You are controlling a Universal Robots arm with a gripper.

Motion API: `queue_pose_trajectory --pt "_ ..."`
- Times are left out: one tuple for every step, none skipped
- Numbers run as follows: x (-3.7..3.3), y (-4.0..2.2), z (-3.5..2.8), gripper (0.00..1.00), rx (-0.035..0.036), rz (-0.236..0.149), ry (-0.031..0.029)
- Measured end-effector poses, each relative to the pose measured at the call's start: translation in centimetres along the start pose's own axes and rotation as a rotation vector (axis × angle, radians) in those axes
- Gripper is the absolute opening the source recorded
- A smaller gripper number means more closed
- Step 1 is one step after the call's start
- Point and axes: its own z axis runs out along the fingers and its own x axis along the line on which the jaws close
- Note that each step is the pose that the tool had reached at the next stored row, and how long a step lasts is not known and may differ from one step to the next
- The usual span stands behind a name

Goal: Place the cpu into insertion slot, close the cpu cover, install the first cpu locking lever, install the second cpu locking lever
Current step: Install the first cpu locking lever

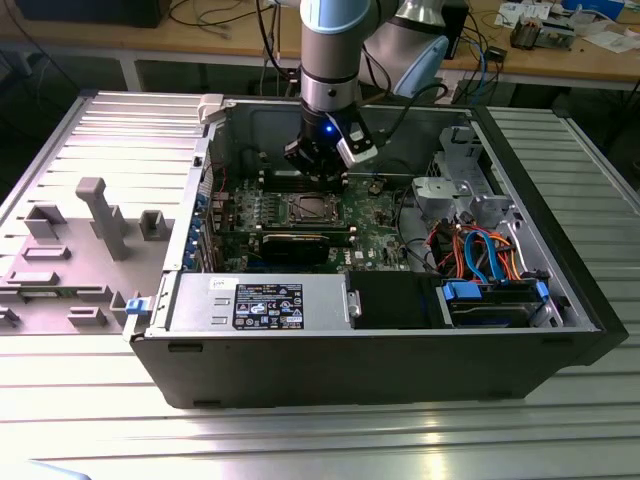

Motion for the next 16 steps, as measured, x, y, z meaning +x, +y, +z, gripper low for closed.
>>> queue_pose_trajectory --pt "0.0 0.01 -0.01 0.11 -0.0003 0.0 -0.0001" --pt "-0.01 0.01 -0.04 0.11 -0.0004 0.0 -0.0003" --pt "-0.02 0.01 -0.04 0.11 -0.0005 0.0 -0.0004" --pt "-0.02 0.01 -0.05 0.11 -0.0003 0.0 -0.0003" --pt "-0.03 0.01 -0.06 0.11 -0.0001 0.0 -0.0001" --pt "-0.04 0.0 -0.06 0.11 -0.0001 0.0 -0.0001" --pt "-0.06 0.0 -0.06 0.11 0.0006 0.0 -0.0001" --pt "-0.08 0.0 -0.04 0.11 0.0021 0.0 0.0" --pt "-0.1 0.0 -0.03 0.11 0.0034 0.0 0.0001" --pt "-0.13 -0.01 0.03 0.11 0.0061 0.0 0.0002" --pt "-0.13 -0.01 0.05 0.11 0.0067 0.0 0.0003" --pt "-0.13 -0.01 0.05 0.11 0.0071 0.0 0.0004" --pt "-0.13 -0.01 0.06 0.11 0.0074 0.0 0.0003" --pt "-0.13 -0.01 0.07 0.11 0.0075 0.0 0.0003" --pt "-0.13 -0.01 0.07 0.11 0.0079 0.0 0.0001" --pt "-0.13 -0.01 0.07 0.11 0.0085 0.0 0.0002"
